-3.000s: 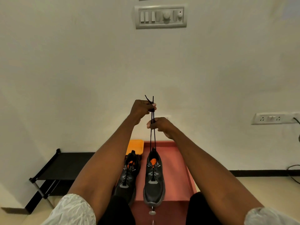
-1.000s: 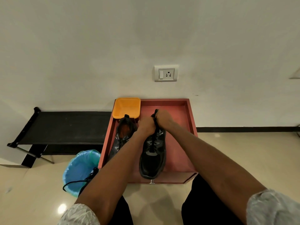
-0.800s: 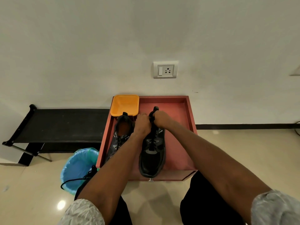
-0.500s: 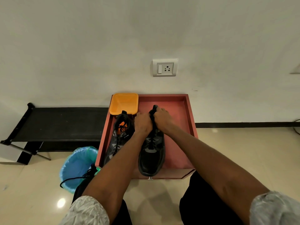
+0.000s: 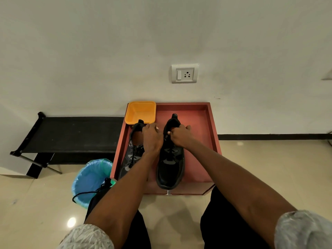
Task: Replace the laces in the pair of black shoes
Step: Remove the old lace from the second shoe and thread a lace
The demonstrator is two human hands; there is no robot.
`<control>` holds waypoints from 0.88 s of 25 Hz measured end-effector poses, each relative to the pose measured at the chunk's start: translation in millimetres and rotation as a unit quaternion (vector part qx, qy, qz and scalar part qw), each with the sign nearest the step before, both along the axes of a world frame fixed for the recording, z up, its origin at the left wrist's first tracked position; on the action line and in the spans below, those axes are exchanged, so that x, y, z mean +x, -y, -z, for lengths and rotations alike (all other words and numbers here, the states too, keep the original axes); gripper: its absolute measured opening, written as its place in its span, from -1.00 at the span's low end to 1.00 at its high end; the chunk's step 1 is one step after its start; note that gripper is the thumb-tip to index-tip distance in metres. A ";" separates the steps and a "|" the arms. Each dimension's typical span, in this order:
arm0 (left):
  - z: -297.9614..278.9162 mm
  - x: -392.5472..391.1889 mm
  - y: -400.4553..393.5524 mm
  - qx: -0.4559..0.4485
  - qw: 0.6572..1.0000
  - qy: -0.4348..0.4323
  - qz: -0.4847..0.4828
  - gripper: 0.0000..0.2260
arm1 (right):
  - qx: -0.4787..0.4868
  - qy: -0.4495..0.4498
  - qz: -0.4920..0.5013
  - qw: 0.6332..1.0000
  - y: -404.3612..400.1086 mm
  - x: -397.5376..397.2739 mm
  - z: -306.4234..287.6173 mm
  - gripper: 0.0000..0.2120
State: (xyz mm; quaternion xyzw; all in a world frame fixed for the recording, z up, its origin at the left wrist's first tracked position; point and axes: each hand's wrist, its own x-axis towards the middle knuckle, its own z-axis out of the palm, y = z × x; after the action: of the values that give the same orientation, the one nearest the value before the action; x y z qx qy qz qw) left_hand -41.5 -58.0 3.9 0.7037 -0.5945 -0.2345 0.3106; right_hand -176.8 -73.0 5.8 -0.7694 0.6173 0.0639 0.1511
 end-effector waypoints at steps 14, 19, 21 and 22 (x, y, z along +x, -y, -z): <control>-6.9 3.3 -32.2 0.105 0.978 0.181 0.006 -0.92 | 0.005 0.236 0.224 0.946 -24.5 -5.8 2.5 -0.69; 1.7 -5.0 -24.9 0.084 0.985 0.149 -0.018 -0.90 | -0.079 0.160 0.133 0.975 -9.5 -26.5 -6.8 -0.61; -1.8 -6.9 -18.0 0.069 0.989 0.123 -0.034 -0.88 | -0.078 0.042 -0.017 0.996 3.0 -27.0 -13.2 -0.32; -5.5 -7.8 -13.5 0.069 0.991 0.107 -0.047 -0.86 | -0.077 -0.022 -0.091 0.993 10.4 -24.9 -15.5 -0.25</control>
State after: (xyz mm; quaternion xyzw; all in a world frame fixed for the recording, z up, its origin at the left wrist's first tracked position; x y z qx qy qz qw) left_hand -49.3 -44.5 9.4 0.7714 -0.5730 -0.1836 0.2071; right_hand -201.7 -83.3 21.2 -0.8299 0.5514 0.0468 0.0714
